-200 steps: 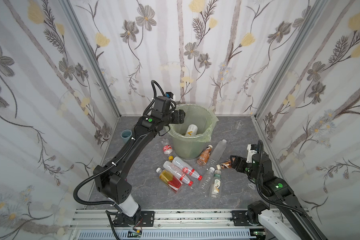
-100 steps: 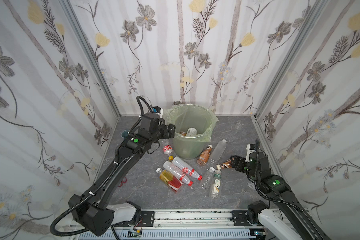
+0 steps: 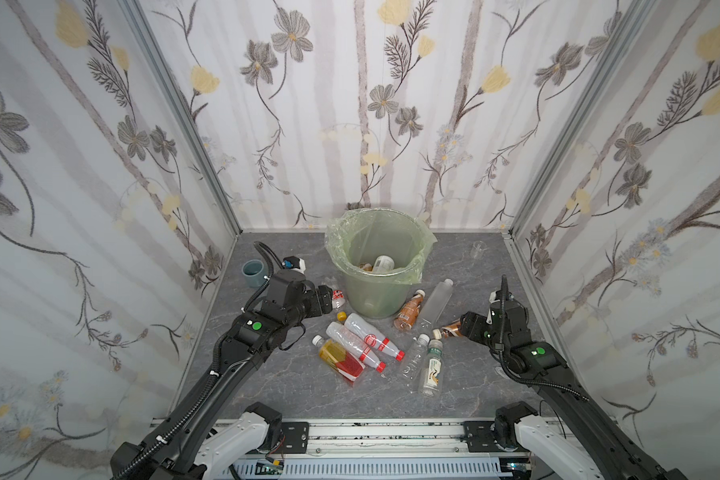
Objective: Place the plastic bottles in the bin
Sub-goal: 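Withdraw the left gripper while the right gripper grasps the lying coffee bottle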
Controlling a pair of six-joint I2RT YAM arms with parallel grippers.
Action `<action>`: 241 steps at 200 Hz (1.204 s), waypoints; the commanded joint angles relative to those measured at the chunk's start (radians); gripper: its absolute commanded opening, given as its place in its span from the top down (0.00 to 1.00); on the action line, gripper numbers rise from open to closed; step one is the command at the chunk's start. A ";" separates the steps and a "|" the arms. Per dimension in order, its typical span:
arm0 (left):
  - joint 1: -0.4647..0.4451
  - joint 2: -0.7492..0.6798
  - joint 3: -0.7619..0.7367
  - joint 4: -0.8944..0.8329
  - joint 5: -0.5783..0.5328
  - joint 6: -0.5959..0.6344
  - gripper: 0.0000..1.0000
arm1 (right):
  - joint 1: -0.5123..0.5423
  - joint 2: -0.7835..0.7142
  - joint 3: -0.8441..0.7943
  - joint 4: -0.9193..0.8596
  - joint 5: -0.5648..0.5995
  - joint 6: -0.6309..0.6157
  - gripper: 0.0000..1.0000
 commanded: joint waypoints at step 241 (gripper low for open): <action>0.012 -0.137 -0.213 0.033 -0.010 -0.044 0.11 | -0.151 0.475 -0.001 0.351 -0.117 0.122 0.25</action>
